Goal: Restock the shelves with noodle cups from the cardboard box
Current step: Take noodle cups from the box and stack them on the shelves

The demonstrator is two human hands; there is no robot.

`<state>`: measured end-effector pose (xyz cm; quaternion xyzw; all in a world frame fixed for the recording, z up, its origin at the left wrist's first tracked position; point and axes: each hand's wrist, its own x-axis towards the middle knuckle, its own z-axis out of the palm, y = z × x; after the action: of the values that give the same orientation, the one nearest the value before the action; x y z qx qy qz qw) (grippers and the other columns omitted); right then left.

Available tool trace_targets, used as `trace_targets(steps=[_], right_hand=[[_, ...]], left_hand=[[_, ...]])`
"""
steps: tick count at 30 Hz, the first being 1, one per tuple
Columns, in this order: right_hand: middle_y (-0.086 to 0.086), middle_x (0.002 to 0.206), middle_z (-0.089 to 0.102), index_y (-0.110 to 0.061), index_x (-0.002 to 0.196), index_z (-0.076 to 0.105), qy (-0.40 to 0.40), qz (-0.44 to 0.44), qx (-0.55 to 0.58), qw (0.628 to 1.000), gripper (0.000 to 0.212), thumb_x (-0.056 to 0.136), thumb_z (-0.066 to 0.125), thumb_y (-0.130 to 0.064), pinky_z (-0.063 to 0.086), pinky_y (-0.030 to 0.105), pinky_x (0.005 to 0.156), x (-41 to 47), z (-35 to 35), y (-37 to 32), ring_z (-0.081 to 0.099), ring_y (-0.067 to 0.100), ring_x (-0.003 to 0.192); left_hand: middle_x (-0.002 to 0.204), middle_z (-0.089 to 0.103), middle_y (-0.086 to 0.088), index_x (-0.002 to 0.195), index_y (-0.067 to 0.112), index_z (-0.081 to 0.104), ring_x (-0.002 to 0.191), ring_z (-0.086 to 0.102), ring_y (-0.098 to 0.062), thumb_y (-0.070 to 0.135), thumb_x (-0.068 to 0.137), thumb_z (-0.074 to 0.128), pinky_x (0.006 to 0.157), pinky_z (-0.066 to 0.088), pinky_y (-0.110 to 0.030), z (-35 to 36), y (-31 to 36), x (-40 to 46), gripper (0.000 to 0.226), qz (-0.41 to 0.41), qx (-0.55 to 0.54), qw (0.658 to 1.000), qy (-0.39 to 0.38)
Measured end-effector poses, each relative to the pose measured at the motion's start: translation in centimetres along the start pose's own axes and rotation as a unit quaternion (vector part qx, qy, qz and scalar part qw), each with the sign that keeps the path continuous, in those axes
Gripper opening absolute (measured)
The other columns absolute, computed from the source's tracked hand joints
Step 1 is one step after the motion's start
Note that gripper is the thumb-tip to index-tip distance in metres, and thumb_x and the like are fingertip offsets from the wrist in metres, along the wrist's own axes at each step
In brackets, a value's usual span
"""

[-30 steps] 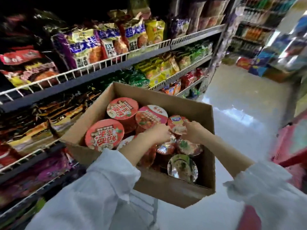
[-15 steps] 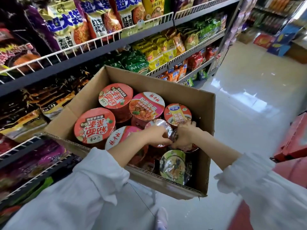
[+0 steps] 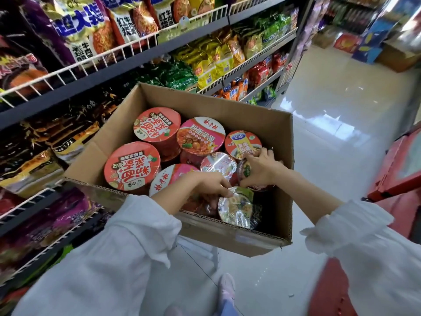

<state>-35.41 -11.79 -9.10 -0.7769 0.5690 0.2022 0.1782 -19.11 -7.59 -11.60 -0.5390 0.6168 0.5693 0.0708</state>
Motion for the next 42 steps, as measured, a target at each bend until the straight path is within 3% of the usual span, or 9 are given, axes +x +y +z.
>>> trace_targets(steps=[3,7,10,16,22,26,30,36,42], right_hand=[[0.019,0.147,0.017,-0.027,0.15,0.013,0.042,0.012,0.016,0.999,0.1,0.072,0.066,-0.062,0.026,0.058,0.106,-1.0,-1.2,0.0,0.014,0.037,0.138],[0.017,0.146,0.025,-0.034,0.149,0.015,0.107,0.025,0.061,0.992,0.092,0.075,0.062,-0.063,0.029,0.054,0.107,-3.0,-2.8,-0.5,0.021,0.036,0.137],[0.016,0.146,0.027,-0.035,0.148,0.019,0.161,0.031,0.11,0.98,0.088,0.076,0.06,-0.064,0.03,0.053,0.107,-4.9,-3.6,-1.5,0.02,0.034,0.138],[0.019,0.144,0.031,-0.036,0.145,0.026,0.281,0.048,0.182,0.941,0.082,0.076,0.054,-0.069,0.031,0.053,0.106,-9.2,-5.1,-4.6,0.025,0.039,0.135],[0.015,0.148,0.028,-0.035,0.146,0.026,0.286,-0.031,0.145,0.947,0.083,0.076,0.06,-0.064,0.029,0.058,0.108,-12.1,-6.0,-9.3,0.026,0.039,0.136],[0.01,0.148,0.025,-0.035,0.145,0.028,0.305,-0.125,0.144,0.933,0.08,0.077,0.061,-0.061,0.025,0.06,0.109,-13.0,-7.7,-14.4,0.021,0.034,0.138],[0.005,0.148,0.024,-0.036,0.145,0.028,0.31,-0.255,0.146,0.904,0.081,0.076,0.063,-0.058,0.029,0.053,0.109,-14.7,-9.6,-20.7,0.021,0.031,0.137],[0.002,0.148,0.024,-0.037,0.144,0.028,0.29,-0.418,0.14,0.849,0.079,0.076,0.066,-0.052,0.029,0.05,0.111,-17.3,-9.0,-32.4,0.02,0.026,0.138],[0.003,0.143,0.031,-0.038,0.139,0.034,0.273,-0.526,0.119,0.796,0.076,0.073,0.067,-0.055,0.031,0.046,0.109,-20.5,-6.8,-47.4,0.025,0.025,0.134]], left_hand=[[0.08,0.062,-0.012,0.099,0.009,0.066,0.045,0.057,-0.004,0.03,0.096,0.053,0.056,0.043,-0.021,-1.5,-1.3,-2.0,0.025,0.018,-0.057,0.996,0.06],[0.073,0.056,-0.014,0.117,0.003,0.062,0.042,0.054,-0.007,0.025,0.096,0.053,0.053,0.045,-0.022,-3.1,-2.4,-5.1,0.032,0.023,-0.173,0.977,0.125],[0.077,0.059,-0.019,0.114,0.003,0.063,0.036,0.052,-0.004,0.019,0.096,0.052,0.045,0.041,-0.016,-3.3,-2.5,-7.8,0.026,0.05,-0.229,0.959,0.157],[0.044,0.053,-0.002,0.093,0.005,0.062,0.027,0.042,-0.002,0.014,0.097,0.05,0.032,0.034,-0.012,-4.5,-2.7,-13.5,0.015,0.084,-0.343,0.9,0.255],[0.064,0.057,-0.009,0.088,0.009,0.063,0.028,0.045,-0.003,0.021,0.097,0.051,0.033,0.035,-0.011,-5.1,-4.9,-19.6,0.019,0.101,-0.437,0.782,0.431],[0.057,0.06,-0.009,0.09,0.004,0.068,0.027,0.047,-0.005,0.017,0.097,0.051,0.034,0.037,-0.013,-3.8,-6.2,-25.0,0.022,0.118,-0.443,0.706,0.54],[0.061,0.063,-0.007,0.088,0.009,0.068,0.032,0.05,-0.004,0.02,0.098,0.049,0.039,0.039,-0.014,-1.8,-8.7,-31.1,0.025,0.095,-0.432,0.621,0.647],[0.044,0.063,0.001,0.071,0.013,0.062,0.03,0.049,-0.003,0.017,0.099,0.047,0.045,0.043,-0.02,2.4,-15.2,-40.5,0.031,0.064,-0.439,0.475,0.76],[0.041,0.062,0.003,0.077,0.007,0.062,0.032,0.051,-0.002,0.016,0.099,0.046,0.046,0.045,-0.019,5.6,-23.2,-50.9,0.028,0.021,-0.405,0.38,0.831]])
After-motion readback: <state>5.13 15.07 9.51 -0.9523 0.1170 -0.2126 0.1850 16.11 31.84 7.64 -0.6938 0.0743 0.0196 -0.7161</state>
